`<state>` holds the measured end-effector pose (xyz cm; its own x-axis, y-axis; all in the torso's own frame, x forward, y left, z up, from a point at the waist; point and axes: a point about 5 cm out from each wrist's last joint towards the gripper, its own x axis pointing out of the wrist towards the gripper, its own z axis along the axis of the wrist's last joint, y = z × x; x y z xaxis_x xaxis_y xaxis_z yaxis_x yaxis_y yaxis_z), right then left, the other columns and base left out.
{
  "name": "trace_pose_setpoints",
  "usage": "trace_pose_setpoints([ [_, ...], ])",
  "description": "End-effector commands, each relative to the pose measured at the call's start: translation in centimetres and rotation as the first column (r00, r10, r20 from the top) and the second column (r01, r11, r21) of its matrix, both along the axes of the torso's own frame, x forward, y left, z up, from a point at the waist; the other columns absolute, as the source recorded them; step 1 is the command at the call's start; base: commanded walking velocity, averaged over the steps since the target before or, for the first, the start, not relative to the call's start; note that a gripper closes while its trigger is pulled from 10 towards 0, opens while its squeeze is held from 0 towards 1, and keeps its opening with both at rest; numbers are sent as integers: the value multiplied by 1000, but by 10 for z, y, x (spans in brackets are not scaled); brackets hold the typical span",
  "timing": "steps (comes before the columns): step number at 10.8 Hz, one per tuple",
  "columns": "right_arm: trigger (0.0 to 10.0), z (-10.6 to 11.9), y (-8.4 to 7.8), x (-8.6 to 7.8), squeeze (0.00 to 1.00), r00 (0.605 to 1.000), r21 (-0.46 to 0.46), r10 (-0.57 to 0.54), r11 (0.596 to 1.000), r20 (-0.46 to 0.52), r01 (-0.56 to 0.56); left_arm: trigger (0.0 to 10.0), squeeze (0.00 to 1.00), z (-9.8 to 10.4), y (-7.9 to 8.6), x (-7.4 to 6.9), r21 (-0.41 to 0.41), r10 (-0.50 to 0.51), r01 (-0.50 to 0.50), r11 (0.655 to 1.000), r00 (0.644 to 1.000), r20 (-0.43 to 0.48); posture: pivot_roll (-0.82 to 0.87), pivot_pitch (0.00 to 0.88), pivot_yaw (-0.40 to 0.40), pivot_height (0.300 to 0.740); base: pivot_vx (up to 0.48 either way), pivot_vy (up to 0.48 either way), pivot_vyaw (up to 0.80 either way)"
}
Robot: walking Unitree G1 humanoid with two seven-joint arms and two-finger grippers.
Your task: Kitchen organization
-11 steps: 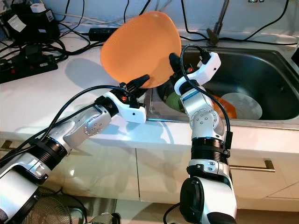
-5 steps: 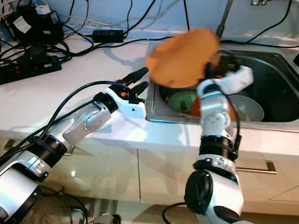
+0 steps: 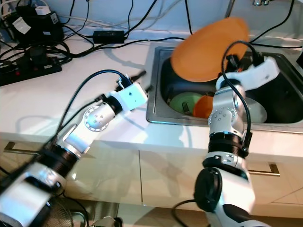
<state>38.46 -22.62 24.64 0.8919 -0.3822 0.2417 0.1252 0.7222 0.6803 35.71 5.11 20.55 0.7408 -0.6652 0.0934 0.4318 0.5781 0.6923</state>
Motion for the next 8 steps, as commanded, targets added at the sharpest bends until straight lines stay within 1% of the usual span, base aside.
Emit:
trace_pose_setpoints([
  [1, 0, 11, 2, 0, 0, 999, -139, -30, 990, 23, 33, 10000, 0, 5, -2, -5, -76, -49, 43, 996, 995, -87, 184, 59, -2, 740, 0, 0, 0],
  [2, 10000, 7, 9, 3, 0, 1000, -174, 11, 985, -2, -11, 10000, 0, 6, -5, -9, -137, -103, 77, 988, 976, -193, 186, 67, -1, 740, 0, 0, 0],
  [3, 10000, 3, 13, 6, 0, 999, -202, 32, 979, -32, -38, 10000, 0, 4, -7, -11, -121, -148, 119, 985, 954, -262, 190, 71, -2, 740, 0, 0, 0],
  [4, 10000, -1, 18, 8, 0, 997, -246, 57, 967, -55, -69, 10000, 0, 0, -9, -16, -83, -164, 147, 986, 944, -286, 193, 78, -3, 740, 0, 0, 0],
  [5, 10000, -8, 25, 11, 0, 993, -280, 83, 954, -85, -103, 10000, 0, 3, -9, -23, -85, -175, 156, 984, 937, -302, 196, 82, -5, 740, 0, 0, 0],
  [6, 10000, -12, 29, 12, 0, 990, -305, 92, 945, -107, -121, 10000, 0, 6, -8, -26, -108, -163, 135, 985, 935, -316, 203, 87, -8, 740, 0, 0, 0],
  [7, 10000, -13, 34, 14, 0, 987, -364, 107, 920, -118, -143, 10000, 0, 9, -8, -29, -120, -164, 130, 984, 927, -337, 207, 88, -9, 740, 0, 0, 0],
  [8, 10000, -18, 38, 17, 0, 980, -364, 126, 915, -153, -174, 10000, 0, 11, -8, -30, -127, -164, 127, 984, 925, -344, 208, 90, -10, 740, 0, 0, 0],
])
